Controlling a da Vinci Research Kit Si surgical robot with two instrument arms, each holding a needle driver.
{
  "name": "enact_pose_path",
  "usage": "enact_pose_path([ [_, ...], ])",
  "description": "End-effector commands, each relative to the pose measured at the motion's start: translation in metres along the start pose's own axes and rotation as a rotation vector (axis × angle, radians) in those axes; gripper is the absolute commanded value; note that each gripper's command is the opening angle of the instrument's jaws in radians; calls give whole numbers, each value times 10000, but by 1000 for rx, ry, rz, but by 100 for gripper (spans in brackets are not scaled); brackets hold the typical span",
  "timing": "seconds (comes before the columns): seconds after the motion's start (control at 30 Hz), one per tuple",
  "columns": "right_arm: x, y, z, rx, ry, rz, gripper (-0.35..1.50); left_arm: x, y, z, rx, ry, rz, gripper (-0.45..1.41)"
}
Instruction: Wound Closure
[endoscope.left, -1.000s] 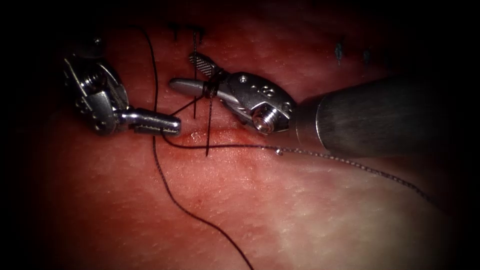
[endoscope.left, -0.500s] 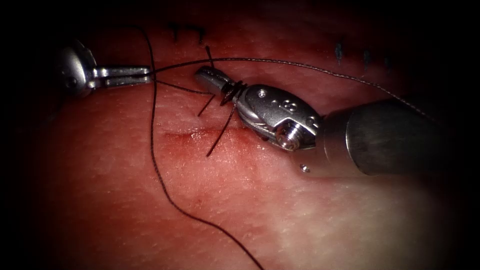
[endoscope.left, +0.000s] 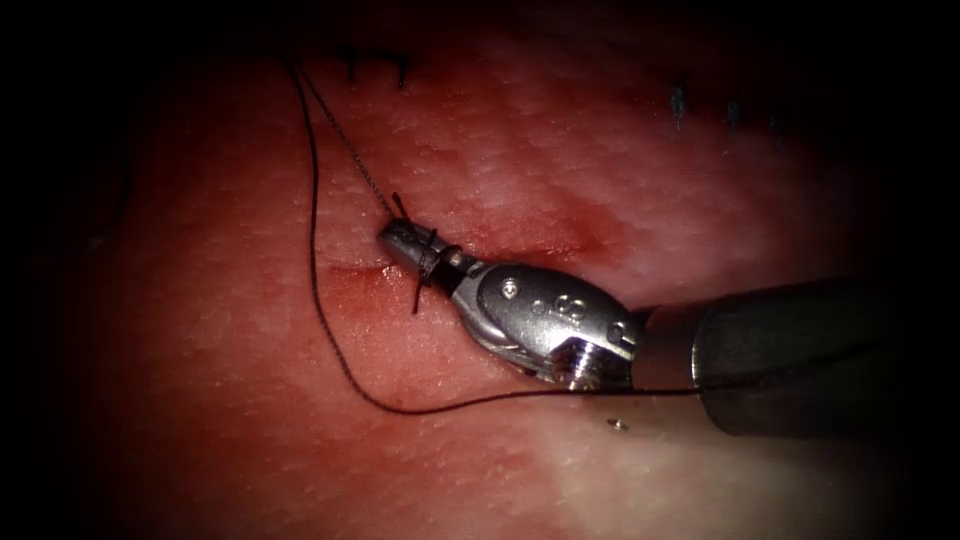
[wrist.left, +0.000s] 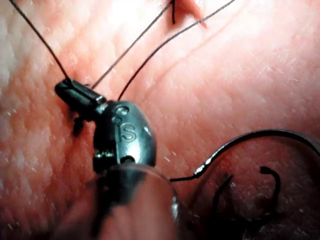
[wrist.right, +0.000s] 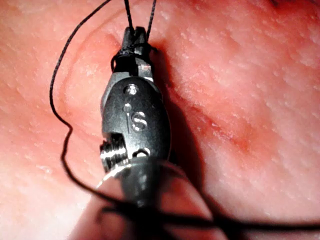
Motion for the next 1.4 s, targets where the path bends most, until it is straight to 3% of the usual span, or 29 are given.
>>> enact_pose_path([
  [0.03, -7, -11, 0, 7, -1, 1, -35, 6, -5, 5, -17, 16, 0, -45],
  [0.33, -17, -35, -33, 27, -13, -15, -35, 8, 10, 22, -114, 124, 201, -45],
  [0.53, -27, -62, -48, 57, -31, -33, -35, 7, 17, 35, -190, 246, 370, -45],
  [0.57, -29, -66, -50, 60, -38, -37, -35, 6, 22, 39, -212, 302, 425, -45],
  [0.73, -42, -75, -61, 72, -43, -52, -35, 1, 39, 61, -274, 400, 444, -45],
  [0.97, -39, -82, -85, 76, -45, -52, -35, 3, 55, 75, -273, 411, 441, -45],
  [1.4, -39, -91, -86, 69, -46, -53, -35, -10, 79, 92, -298, 440, 421, -45],
])
